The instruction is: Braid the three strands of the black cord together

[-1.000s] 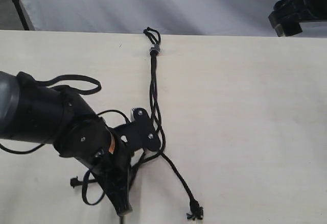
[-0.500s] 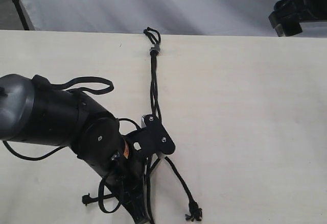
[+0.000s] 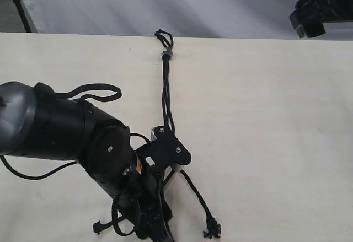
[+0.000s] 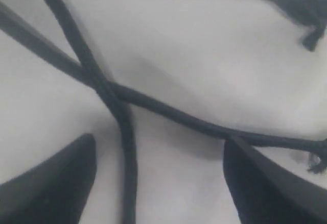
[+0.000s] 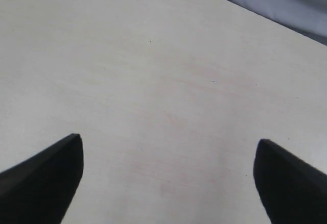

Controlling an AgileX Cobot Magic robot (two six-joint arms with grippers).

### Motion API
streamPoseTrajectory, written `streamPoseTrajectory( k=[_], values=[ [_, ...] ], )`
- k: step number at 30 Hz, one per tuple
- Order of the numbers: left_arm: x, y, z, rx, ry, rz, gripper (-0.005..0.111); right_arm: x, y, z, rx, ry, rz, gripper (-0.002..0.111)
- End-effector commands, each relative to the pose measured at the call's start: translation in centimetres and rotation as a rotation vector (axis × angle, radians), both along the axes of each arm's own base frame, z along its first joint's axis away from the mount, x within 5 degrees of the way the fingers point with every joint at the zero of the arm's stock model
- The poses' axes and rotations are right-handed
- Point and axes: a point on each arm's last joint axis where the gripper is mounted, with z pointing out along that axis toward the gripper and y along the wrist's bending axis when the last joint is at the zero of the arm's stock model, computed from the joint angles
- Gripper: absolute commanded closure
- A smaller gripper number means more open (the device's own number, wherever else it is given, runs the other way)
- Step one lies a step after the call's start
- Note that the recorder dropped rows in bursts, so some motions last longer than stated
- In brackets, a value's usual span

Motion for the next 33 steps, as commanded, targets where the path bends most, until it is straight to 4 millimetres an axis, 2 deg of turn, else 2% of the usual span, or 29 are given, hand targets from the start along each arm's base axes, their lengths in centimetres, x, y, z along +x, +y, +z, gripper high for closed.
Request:
streamPoseTrajectory(
  k=[1,4,6,9,12,16,25,33],
  values=[
    [-0.4,0.6,4.8,-0.106,-0.103,0.009,0.046,-0.1,0.0,0.2,-0.005,-0.008,0.009,0.024],
    [-0.7,2.2,9.8,-0.227,-0.24,0.044,0.063,0.0,0.0,0.2,-0.005,-0.01,0.01,0.024],
    [-0.9,3.8,13.1,-0.31,-0.346,0.085,0.08,0.0,0.0,0.2,-0.005,-0.01,0.01,0.024],
    [-1.4,6.5,16.6,-0.411,-0.503,0.163,0.107,0.0,0.0,0.2,-0.004,-0.012,0.011,0.024],
    [-2.0,9.0,18.9,-0.491,-0.655,0.24,0.107,0.0,0.0,0.2,-0.002,-0.013,0.008,0.024],
    [-3.6,10.9,20.4,-0.546,-0.754,0.277,0.107,0.0,0.0,0.2,-0.002,-0.013,0.008,0.024],
    [-6.6,12.7,23.1,-0.636,-0.864,0.273,0.107,0.0,0.0,0.2,-0.002,-0.013,0.008,0.024],
    [-7.8,13.4,24.0,-0.672,-0.909,0.271,0.107,0.0,0.0,0.2,-0.002,-0.013,0.008,0.024]
  ],
)
